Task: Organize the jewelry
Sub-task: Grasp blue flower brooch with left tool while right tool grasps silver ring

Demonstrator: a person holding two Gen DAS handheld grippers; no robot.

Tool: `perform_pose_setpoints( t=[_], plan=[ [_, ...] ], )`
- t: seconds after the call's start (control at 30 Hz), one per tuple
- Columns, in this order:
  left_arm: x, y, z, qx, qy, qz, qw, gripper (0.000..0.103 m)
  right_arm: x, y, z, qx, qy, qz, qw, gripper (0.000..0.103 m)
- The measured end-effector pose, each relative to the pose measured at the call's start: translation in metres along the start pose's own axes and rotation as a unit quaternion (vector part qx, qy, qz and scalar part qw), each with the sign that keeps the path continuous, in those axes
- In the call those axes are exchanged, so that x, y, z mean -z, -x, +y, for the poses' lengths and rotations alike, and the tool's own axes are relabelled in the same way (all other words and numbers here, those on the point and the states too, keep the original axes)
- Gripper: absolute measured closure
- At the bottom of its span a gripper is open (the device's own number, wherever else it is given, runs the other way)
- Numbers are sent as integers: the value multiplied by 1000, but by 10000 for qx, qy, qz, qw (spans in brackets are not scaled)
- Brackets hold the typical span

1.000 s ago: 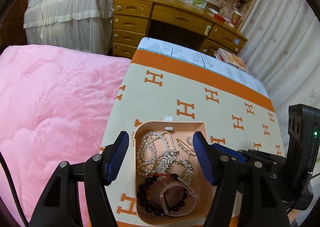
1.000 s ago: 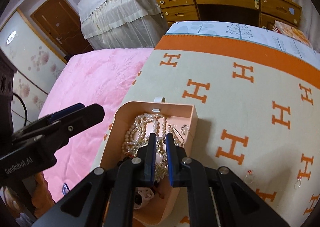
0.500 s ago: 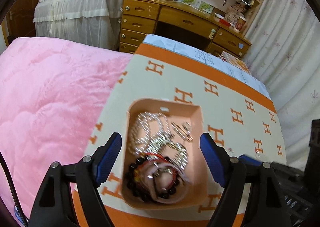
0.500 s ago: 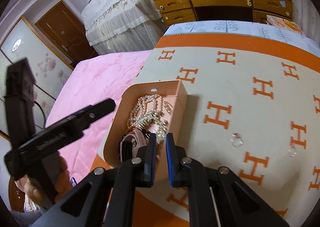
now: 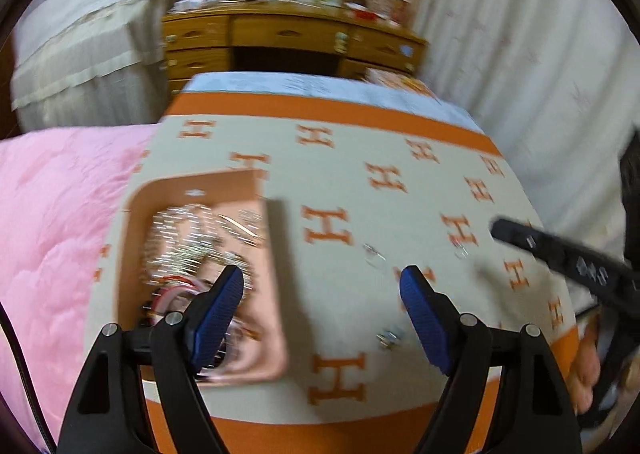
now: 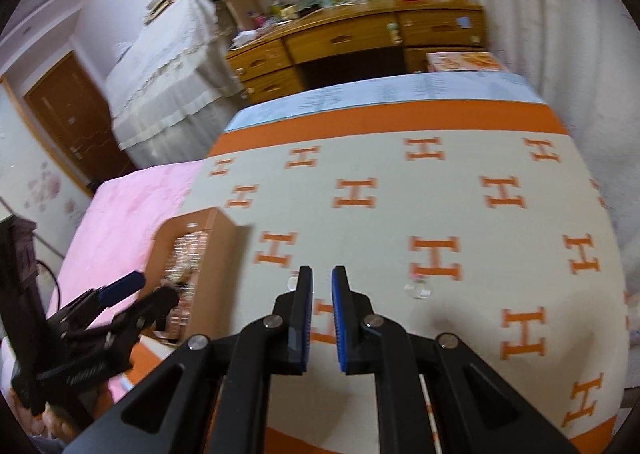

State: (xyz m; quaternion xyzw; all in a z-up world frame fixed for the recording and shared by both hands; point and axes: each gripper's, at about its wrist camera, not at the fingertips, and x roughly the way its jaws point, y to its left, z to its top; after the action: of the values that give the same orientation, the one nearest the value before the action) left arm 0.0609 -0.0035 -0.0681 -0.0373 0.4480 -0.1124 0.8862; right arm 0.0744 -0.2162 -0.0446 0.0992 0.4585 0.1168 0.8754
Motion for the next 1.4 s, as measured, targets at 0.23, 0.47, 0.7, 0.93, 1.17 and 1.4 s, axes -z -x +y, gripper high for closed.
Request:
perform_pose_setpoints(
  t=[0.23,0.47,0.7,0.93,1.17,1.4],
  plan=[
    [22,-16,-45,104,-663,189,9976,24,11,-9,-40,184,-250,59,9995,93],
    [34,-36,-57,128,-666,530,9963,44,23,-19,-57,356,-204,146,9990,93],
    [42,-59,-60,123,-599,944,9937,62,37,-27,-62,263,-80,249,9993,93],
    [46,-73,-58,79,-386,1179,9922,85,37,-35,-69,230,-92,311,9992,93],
    [44,-76,-59,65,-348,1114,9931,85,28,-48,-69,223,4,388,9990,93],
    [41,-78,-54,209,-309,1080,9935,85,20,-64,-55,477,262,398,9977,73]
  ],
)
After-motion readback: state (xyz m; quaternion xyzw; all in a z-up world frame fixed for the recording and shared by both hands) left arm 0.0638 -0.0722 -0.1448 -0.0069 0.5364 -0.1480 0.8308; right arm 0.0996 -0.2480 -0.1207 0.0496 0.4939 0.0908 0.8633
